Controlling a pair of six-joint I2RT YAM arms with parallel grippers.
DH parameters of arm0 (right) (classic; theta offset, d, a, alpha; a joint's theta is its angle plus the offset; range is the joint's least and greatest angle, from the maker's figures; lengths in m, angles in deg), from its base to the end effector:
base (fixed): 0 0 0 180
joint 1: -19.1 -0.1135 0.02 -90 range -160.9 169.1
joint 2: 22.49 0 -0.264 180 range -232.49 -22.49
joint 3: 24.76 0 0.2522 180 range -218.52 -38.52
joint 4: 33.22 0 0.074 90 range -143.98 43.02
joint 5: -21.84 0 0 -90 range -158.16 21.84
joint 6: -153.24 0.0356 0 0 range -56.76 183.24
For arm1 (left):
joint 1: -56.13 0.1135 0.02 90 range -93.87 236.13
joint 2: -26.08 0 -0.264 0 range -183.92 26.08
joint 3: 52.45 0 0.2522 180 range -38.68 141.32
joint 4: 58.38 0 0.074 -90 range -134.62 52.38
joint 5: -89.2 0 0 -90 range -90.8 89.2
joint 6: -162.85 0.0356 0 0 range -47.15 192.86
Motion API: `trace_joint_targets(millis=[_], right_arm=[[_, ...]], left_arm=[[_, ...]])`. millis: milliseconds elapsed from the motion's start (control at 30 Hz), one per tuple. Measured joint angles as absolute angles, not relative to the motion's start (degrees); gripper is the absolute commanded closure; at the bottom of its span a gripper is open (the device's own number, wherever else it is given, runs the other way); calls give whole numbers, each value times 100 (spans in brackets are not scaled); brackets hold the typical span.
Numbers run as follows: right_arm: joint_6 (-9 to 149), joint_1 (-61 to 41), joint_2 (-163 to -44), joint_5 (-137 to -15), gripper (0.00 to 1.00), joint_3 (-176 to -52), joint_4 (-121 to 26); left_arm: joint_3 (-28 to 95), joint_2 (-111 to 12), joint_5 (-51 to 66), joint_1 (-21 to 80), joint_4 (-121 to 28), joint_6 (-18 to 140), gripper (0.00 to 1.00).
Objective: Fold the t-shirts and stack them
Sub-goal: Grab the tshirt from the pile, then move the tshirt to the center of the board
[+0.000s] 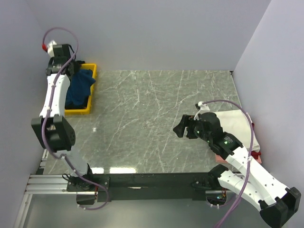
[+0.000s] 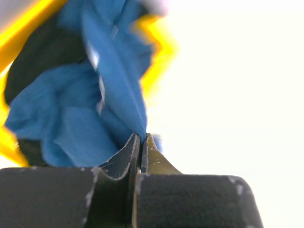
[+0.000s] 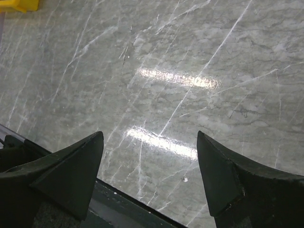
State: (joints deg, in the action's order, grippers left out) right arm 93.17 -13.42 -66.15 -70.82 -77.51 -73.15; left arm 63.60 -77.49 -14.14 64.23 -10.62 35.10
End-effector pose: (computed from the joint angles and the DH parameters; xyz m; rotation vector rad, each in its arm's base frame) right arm 0.1442 0.0939 0.2794 -0.0783 2.1865 0.6872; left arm 0.4116 0.0669 0.3619 -0.9635 1.9420 -0.0419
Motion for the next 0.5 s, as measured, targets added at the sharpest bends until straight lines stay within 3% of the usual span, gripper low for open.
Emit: trace_joint_targets(millis=[300,500], right_arm=[[9265,-1342,-6635,-7058,16,-7764,-7311],[9254,-1342,-6604,-6876,16,-7797,-7317]], left_arm=[[7721,-6342,-913,5000,-1110,4124,100],[7986,-5909,-513,3772,-1134,4406,100]])
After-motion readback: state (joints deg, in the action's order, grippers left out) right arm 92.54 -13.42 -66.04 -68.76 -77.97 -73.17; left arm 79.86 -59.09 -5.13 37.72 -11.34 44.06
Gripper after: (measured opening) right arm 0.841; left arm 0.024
